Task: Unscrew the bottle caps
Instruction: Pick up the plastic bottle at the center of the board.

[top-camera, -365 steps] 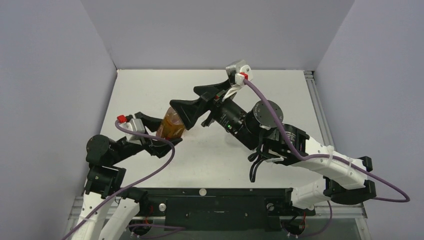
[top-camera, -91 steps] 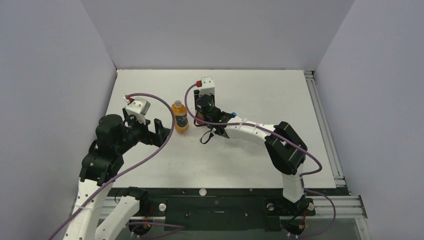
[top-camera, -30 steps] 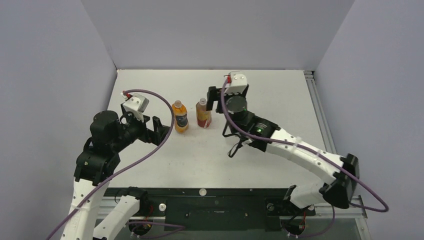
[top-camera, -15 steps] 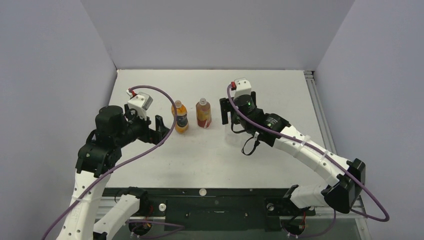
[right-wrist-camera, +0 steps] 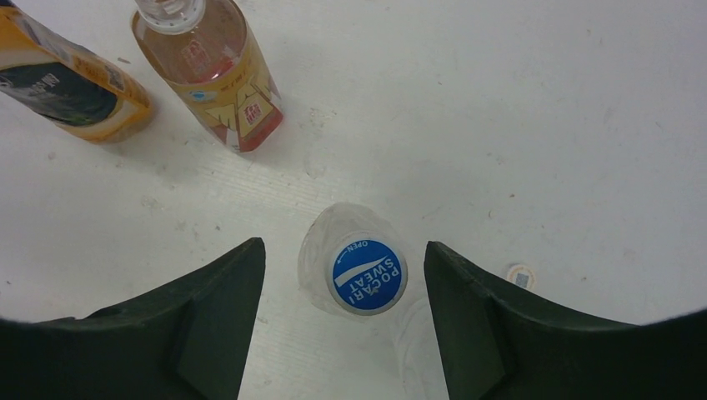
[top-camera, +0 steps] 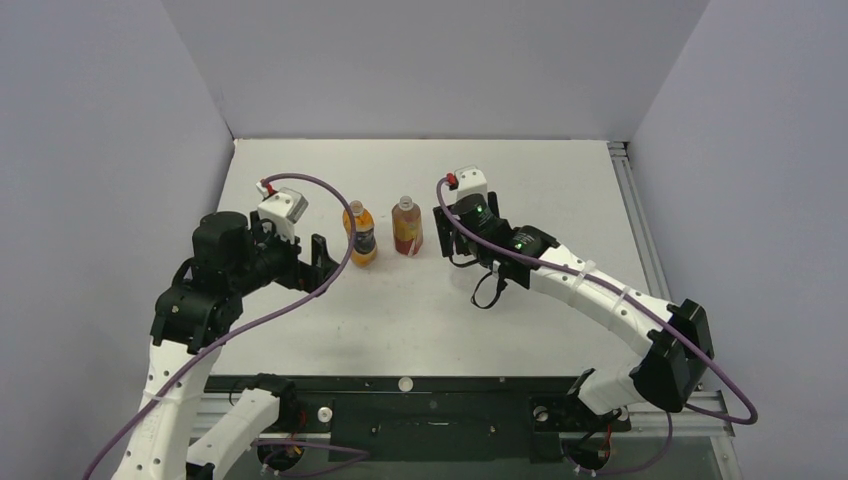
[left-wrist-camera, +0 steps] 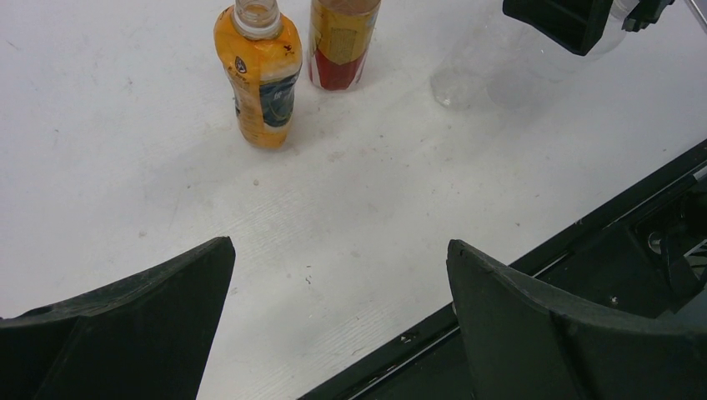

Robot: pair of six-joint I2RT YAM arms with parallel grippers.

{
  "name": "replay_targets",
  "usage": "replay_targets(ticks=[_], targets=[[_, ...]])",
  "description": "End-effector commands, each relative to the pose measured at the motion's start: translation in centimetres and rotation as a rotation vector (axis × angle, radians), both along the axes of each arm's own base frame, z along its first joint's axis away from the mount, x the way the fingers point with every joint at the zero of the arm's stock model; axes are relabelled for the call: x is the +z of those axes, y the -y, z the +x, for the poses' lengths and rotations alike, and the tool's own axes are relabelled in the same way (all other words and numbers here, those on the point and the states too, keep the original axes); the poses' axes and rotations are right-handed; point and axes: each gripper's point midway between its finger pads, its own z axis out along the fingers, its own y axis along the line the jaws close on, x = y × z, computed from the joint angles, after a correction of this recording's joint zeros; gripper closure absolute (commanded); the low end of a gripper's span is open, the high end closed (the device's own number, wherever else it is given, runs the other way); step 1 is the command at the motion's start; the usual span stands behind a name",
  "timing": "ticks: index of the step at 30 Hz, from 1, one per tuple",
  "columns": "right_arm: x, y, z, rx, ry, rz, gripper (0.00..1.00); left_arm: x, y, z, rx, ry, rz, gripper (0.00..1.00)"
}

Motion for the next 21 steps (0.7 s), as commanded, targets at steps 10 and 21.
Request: replay_targets(ticks=[10,21], targets=[[-0.5,1.4,1.7,-0.100,0.077,-0.007,0.54,2.4,0.2,-0.1,-0.023,0.069,-0.015,0.04],[0.6,0.9,1.6,-0.083,0.093,0.021,0.83,2.0,0.6,-0.8,-0.067,0.074,-0.017,0.03]])
